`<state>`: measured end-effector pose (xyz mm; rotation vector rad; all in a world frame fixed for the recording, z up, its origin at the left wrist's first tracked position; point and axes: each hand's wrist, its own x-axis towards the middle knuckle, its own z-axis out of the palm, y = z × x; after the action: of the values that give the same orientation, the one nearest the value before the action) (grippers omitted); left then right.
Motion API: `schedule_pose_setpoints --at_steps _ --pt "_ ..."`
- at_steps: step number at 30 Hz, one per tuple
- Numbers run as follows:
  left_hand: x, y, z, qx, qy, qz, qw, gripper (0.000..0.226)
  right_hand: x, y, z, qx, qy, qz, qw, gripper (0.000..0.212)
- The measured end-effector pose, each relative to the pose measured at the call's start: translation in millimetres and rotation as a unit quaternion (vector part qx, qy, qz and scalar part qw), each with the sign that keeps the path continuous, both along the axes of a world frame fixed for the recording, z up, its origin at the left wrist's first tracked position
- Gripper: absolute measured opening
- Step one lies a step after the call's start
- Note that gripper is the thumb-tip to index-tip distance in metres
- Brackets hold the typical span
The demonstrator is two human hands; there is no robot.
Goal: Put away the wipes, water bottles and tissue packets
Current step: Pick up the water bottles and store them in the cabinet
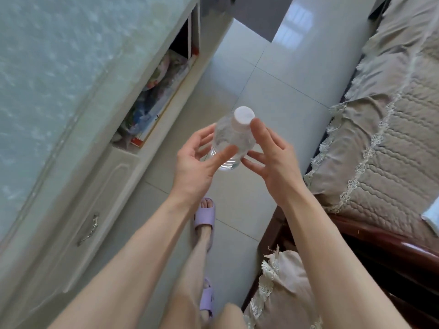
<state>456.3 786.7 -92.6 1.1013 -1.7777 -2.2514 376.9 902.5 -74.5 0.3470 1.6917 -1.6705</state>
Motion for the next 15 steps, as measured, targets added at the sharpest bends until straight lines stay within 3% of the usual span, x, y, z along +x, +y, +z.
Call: schedule_pose_setpoints --at_steps 5,10,15 --pt "-73.2 -24.3 -7.7 0.006 -0.008 -0.022 1.000 0.060 -69.1 -20.2 -6.0 -0.005 -0.019 -0.027 0.999 0.049" --pt "-129.0 -39.6 -14.7 0.014 -0.013 -0.030 0.999 0.055 -122.8 -36.2 -12.4 -0.006 -0.021 -0.039 0.999 0.076" --pt "-174.4 -51.8 -20.8 0.011 -0.019 -0.034 0.999 0.066 -170.5 -48.3 -23.9 -0.020 -0.030 -0.044 0.998 0.078"
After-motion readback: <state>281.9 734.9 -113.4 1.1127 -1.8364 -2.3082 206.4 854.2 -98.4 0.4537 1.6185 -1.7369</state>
